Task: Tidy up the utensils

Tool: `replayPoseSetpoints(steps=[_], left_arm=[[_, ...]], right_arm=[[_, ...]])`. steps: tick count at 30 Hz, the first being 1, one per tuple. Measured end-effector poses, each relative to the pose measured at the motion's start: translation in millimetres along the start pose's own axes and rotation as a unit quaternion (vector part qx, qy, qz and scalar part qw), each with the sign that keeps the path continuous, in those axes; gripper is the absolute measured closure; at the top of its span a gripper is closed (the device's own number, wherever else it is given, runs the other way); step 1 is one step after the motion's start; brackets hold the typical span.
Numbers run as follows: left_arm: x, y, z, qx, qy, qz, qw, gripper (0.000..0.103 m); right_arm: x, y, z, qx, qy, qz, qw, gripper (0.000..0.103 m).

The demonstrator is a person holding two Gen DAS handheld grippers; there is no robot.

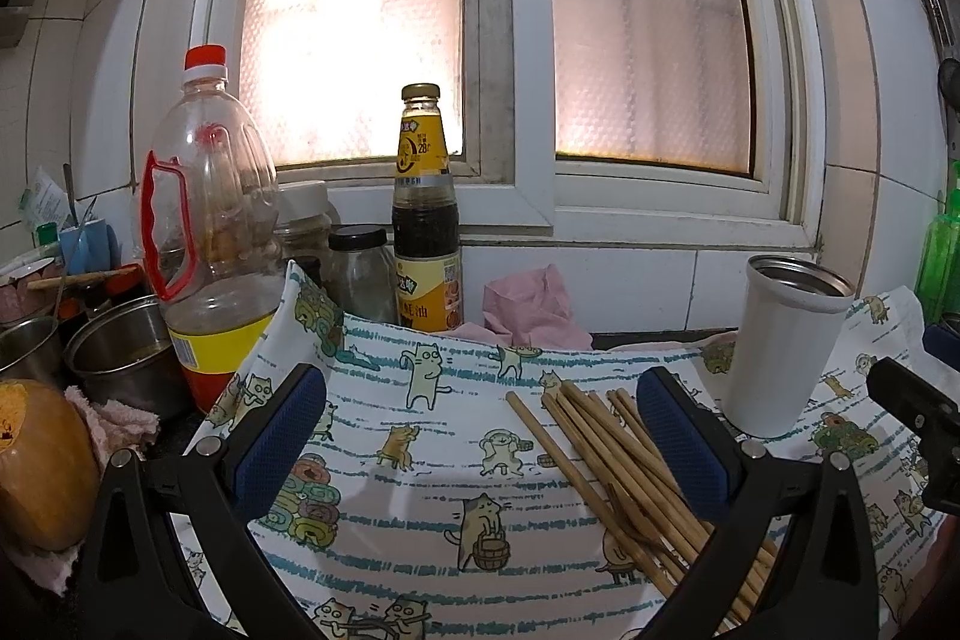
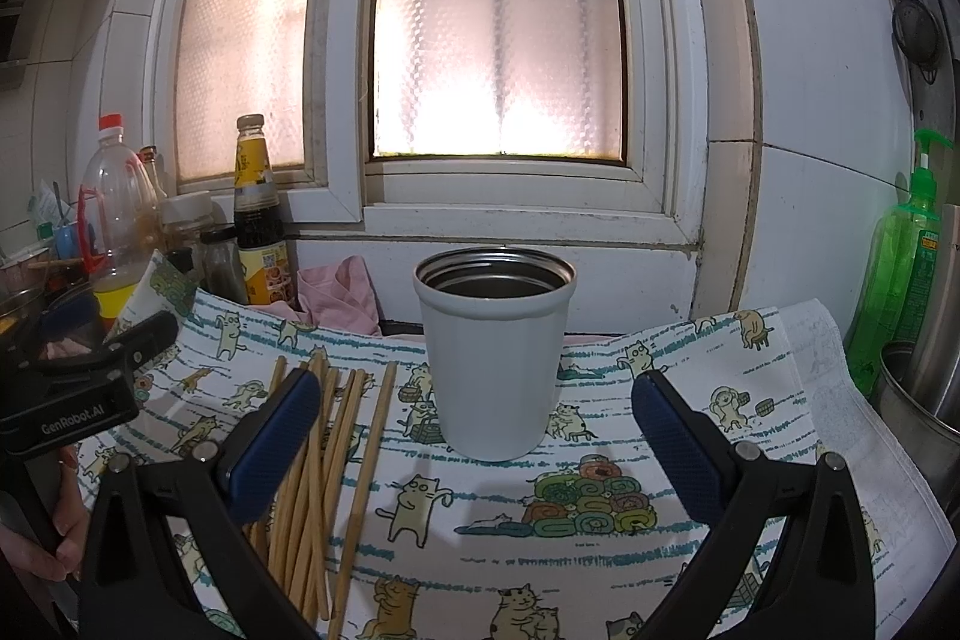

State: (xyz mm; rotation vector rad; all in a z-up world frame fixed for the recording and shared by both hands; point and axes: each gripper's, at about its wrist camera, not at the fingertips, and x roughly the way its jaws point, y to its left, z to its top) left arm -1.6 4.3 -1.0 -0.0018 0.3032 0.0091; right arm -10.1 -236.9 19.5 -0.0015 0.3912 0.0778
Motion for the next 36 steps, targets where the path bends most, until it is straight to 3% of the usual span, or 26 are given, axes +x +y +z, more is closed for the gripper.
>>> replayPoseSetpoints(steps=[12,15,20,25,28,31,36], left_arm=[[0,0,0,0.002,0.004,0.006,1.0000,0.000],[3,-2,0,0.007,0.011,-0.013,0.9998,0.000],[0,-6,0,0.018,0.000,-0.010,0.9998,0.000],[0,-10,-1,0.028,0.013,-0.004,0.9995,0.000],[-1,-5,-2,0.017,0.015,0.035,0.9991,0.000],[-1,2,-3,0.004,0.020,0.007,0.9998,0.000],[-1,2,-3,0.003,0.019,0.009,0.9998,0.000]], right_arm=[[1,-1,0,-0.001,0.001,-0.001,1.000,0.000],[1,-1,0,0.000,0.002,-0.002,1.000,0.000],[2,0,0,-0.002,0.003,-0.013,1.000,0.000],[-5,-6,0,0.013,-0.013,-0.005,1.000,0.000],[-2,-12,1,0.033,-0.005,0.004,0.999,0.000],[4,-20,1,0.053,0.013,0.031,0.998,0.000],[8,-20,0,0.061,0.017,0.047,0.997,0.000]])
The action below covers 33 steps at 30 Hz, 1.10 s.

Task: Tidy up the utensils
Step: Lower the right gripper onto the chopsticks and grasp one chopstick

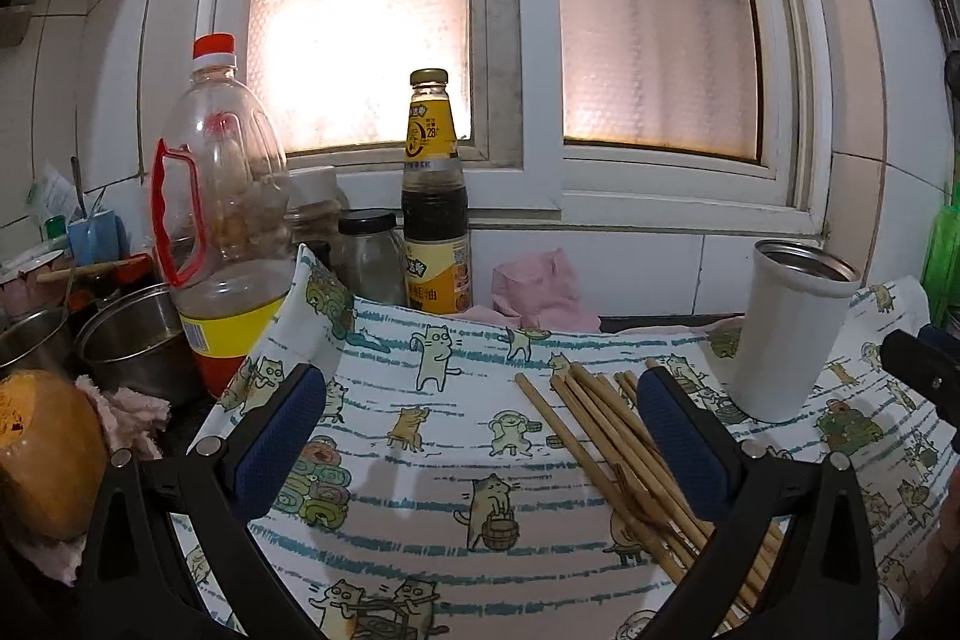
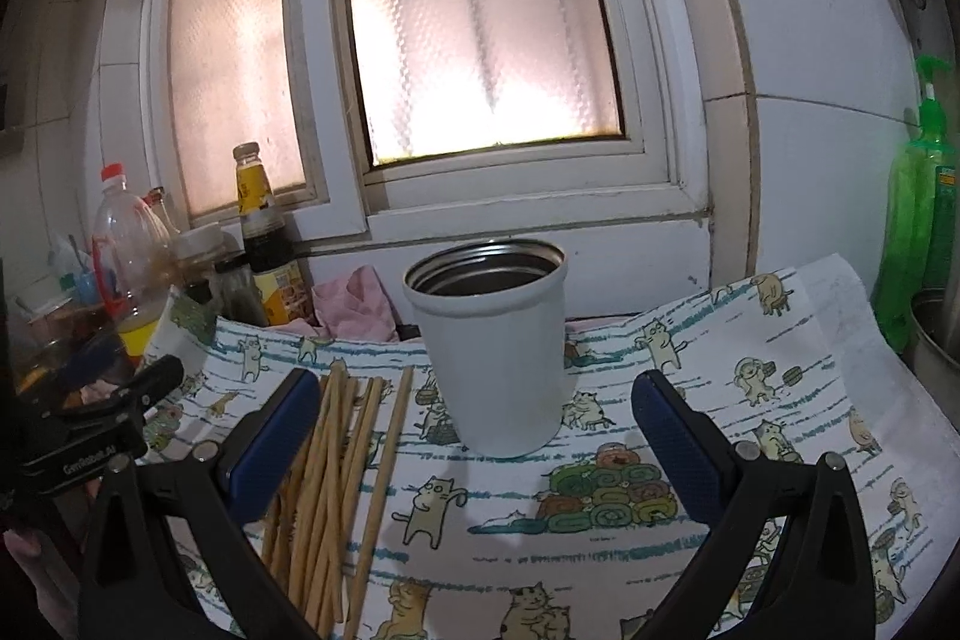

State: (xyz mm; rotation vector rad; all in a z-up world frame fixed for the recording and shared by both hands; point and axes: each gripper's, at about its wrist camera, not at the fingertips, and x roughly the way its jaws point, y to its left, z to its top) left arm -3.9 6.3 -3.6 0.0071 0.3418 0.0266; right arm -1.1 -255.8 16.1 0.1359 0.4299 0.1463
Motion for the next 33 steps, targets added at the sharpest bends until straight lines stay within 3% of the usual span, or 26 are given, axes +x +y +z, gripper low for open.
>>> replayPoseSetpoints(steps=[10,14,17,20,22,24,27,30,33], left_arm=[[1,-2,0,0.002,0.006,-0.002,1.0000,0.000],[-1,-2,-1,0.002,0.006,-0.006,1.0000,0.000],[-13,-3,-2,0.004,-0.025,-0.011,0.9996,0.000],[-17,-4,-1,0.006,-0.034,-0.021,0.9992,0.000],[-11,-1,0,0.000,-0.017,-0.020,0.9997,0.000],[-4,3,1,-0.010,-0.001,-0.014,0.9998,0.000],[8,7,0,-0.022,0.030,0.003,0.9993,0.000],[28,12,-2,-0.036,0.081,0.020,0.9958,0.000],[42,17,-5,-0.046,0.116,0.012,0.9922,0.000]], right_arm=[[16,23,10,-0.079,0.048,0.045,0.995,0.000],[13,30,22,-0.077,0.055,0.064,0.993,0.000],[12,33,32,-0.080,0.067,0.070,0.992,0.000],[20,35,41,-0.081,0.102,0.041,0.991,0.001],[38,42,46,-0.101,0.151,0.074,0.981,0.018],[61,46,45,-0.091,0.202,0.090,0.971,0.048],[96,52,35,-0.074,0.262,0.118,0.955,0.080],[123,60,22,-0.065,0.292,0.169,0.939,0.088],[137,61,7,-0.049,0.307,0.196,0.930,0.088]])
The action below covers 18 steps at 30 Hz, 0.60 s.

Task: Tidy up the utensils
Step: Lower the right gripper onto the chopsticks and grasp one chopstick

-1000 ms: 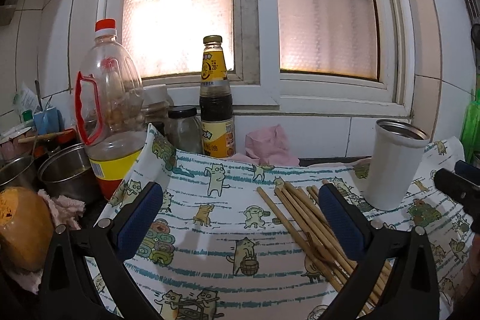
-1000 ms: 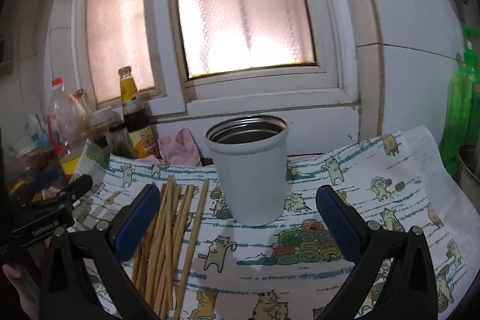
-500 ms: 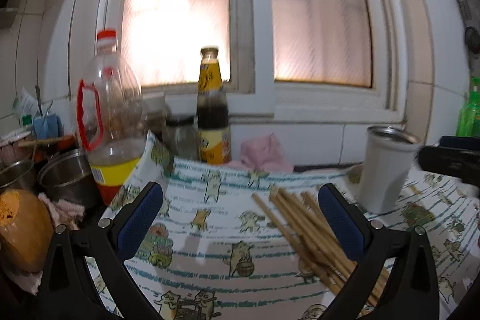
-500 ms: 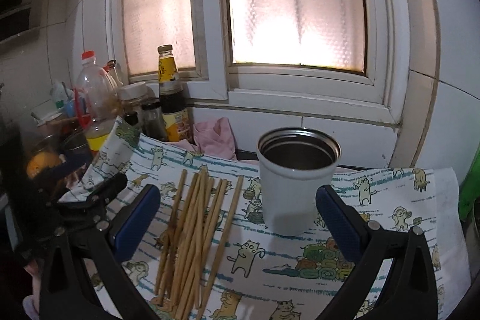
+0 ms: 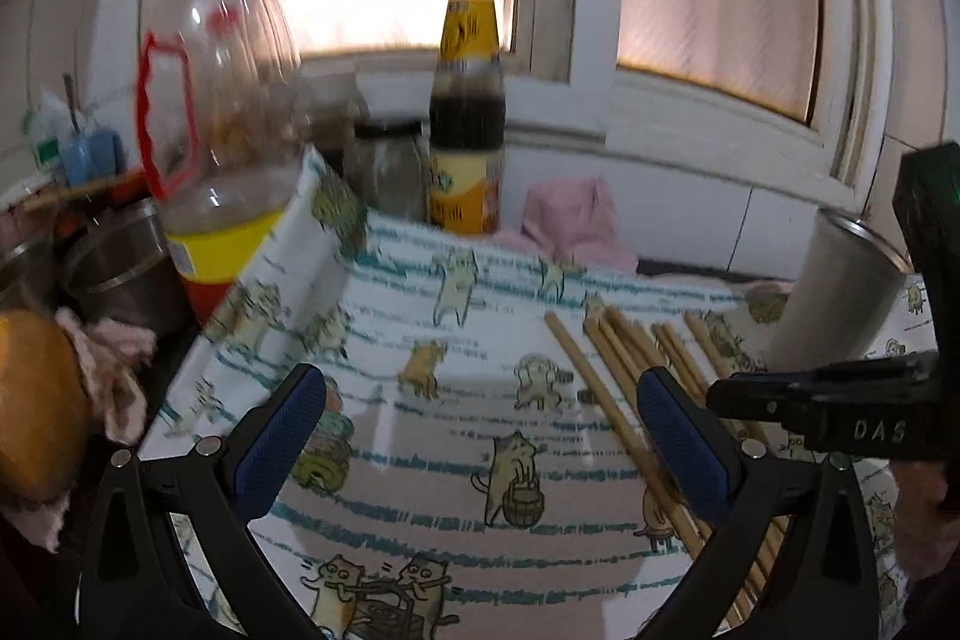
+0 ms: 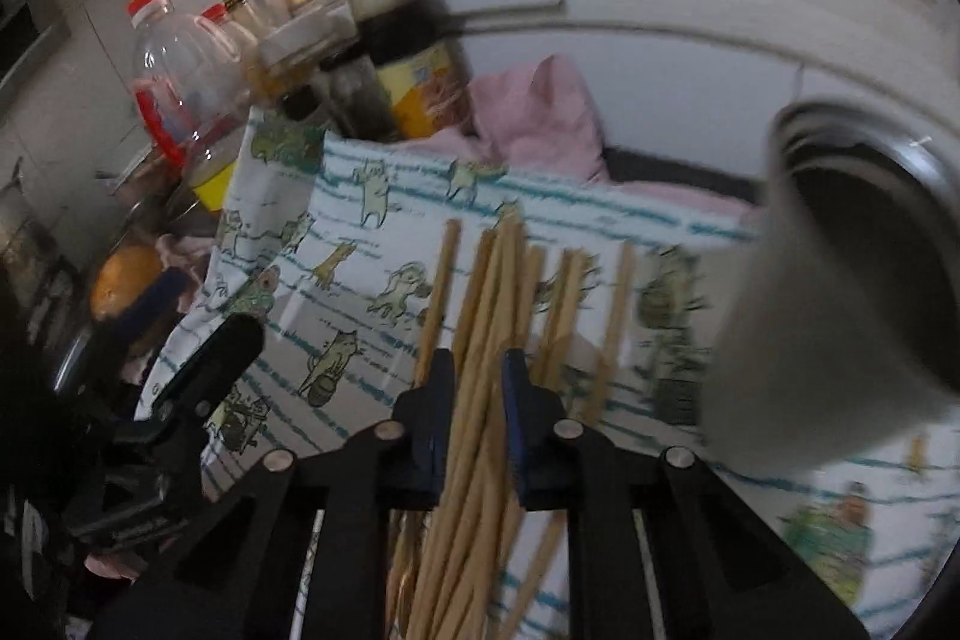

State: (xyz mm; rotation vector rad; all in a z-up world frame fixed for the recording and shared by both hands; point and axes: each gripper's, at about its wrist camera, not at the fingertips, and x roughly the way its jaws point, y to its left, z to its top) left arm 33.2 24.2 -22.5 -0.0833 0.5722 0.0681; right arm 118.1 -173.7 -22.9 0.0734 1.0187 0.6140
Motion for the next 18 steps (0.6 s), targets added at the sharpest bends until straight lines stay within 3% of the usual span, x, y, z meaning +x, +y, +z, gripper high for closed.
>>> replayPoseSetpoints(steps=[3,10,12,14,18], left_arm=[[11,0,-1,-0.001,0.026,0.002,0.9997,0.000],[15,0,-3,-0.003,0.045,-0.010,0.9989,0.000],[16,-1,-3,-0.002,0.048,-0.013,0.9988,0.000],[17,-2,-3,0.003,0.054,-0.024,0.9983,0.000],[24,-5,0,0.013,0.076,-0.040,0.9962,0.000]], right_arm=[[7,-3,-5,0.014,0.011,-0.004,1.000,0.088],[17,13,-12,-0.045,0.009,-0.066,0.997,0.090],[20,11,-11,-0.039,0.012,-0.065,0.997,0.096],[19,4,-7,-0.025,0.009,-0.072,0.997,0.096],[5,-13,-7,0.003,0.028,-0.041,0.999,0.096]])
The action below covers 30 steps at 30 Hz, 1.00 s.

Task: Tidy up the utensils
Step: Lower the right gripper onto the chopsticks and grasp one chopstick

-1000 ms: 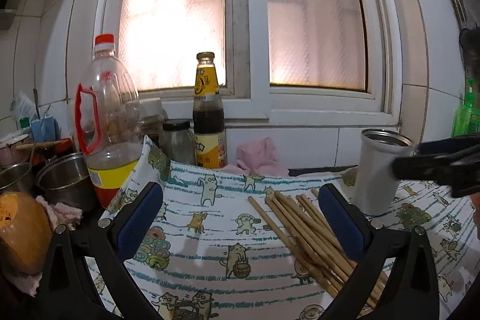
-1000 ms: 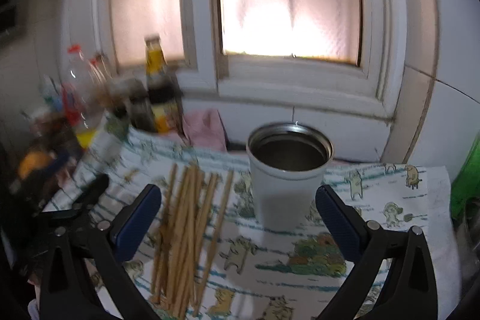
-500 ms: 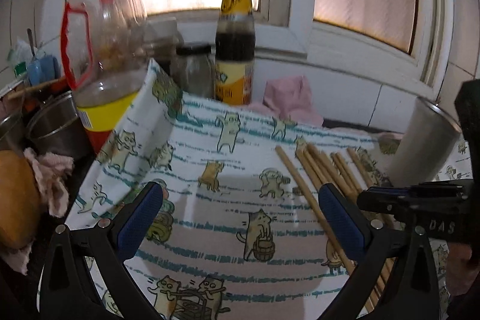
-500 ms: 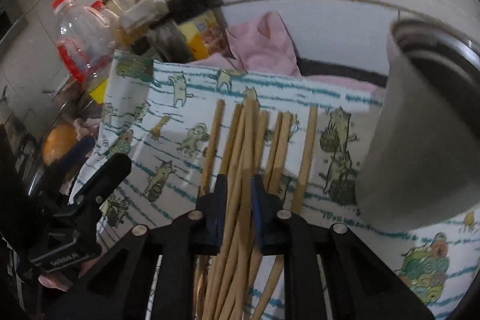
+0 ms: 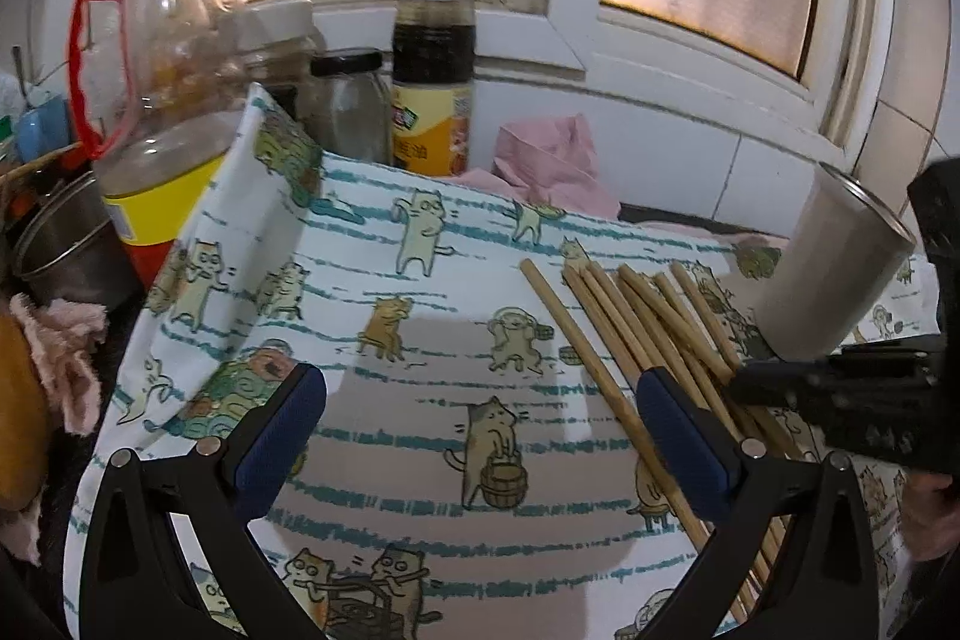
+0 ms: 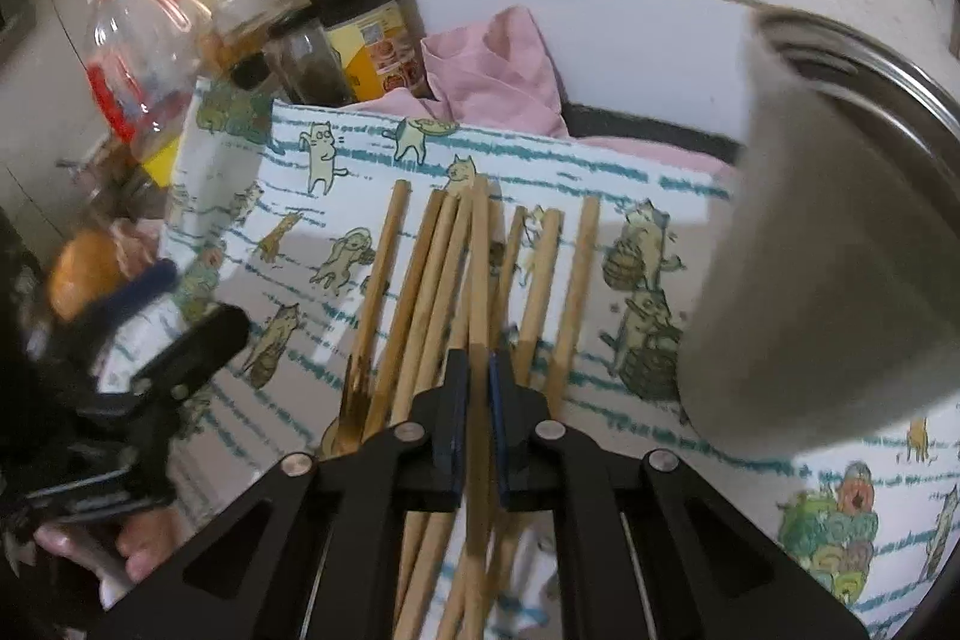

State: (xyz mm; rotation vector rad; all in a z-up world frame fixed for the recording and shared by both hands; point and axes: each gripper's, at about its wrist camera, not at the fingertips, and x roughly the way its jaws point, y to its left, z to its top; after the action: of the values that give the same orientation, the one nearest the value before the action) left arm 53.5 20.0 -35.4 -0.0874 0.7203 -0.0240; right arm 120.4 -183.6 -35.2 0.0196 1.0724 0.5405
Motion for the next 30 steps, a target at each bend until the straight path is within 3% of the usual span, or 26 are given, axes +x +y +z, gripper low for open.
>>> replayPoseSetpoints(steps=[3,6,12,15,17,24,26,27,30], left_arm=[[15,-15,10,0.025,0.052,0.008,0.9983,0.000],[32,-41,23,0.074,0.078,0.050,0.9930,0.000],[72,-54,40,0.094,0.121,0.102,0.9830,0.002],[77,-38,47,0.040,0.137,0.073,0.9871,0.013],[82,-28,48,0.016,0.156,0.055,0.9861,0.035],[84,-25,51,0.016,0.162,0.038,0.9859,0.050],[86,-26,58,0.021,0.173,0.036,0.9840,0.080],[86,-25,61,0.022,0.179,0.038,0.9829,0.088],[81,-25,66,0.034,0.191,0.015,0.9809,0.096]], right_arm=[[-3,2,-5,-0.029,0.033,0.001,0.999,0.096],[-5,-1,-2,-0.016,0.015,-0.003,1.000,0.096],[0,-6,10,-0.019,-0.028,-0.006,0.999,0.095],[1,-11,13,-0.016,-0.034,0.009,0.999,0.097],[-2,-14,12,-0.002,-0.036,0.018,0.999,0.097],[6,0,14,-0.024,-0.044,0.004,0.999,0.097],[7,2,13,-0.031,-0.052,-0.007,0.998,0.097],[8,3,12,-0.038,-0.058,-0.015,0.997,0.097],[12,10,11,-0.062,-0.059,-0.030,0.996,0.097]])
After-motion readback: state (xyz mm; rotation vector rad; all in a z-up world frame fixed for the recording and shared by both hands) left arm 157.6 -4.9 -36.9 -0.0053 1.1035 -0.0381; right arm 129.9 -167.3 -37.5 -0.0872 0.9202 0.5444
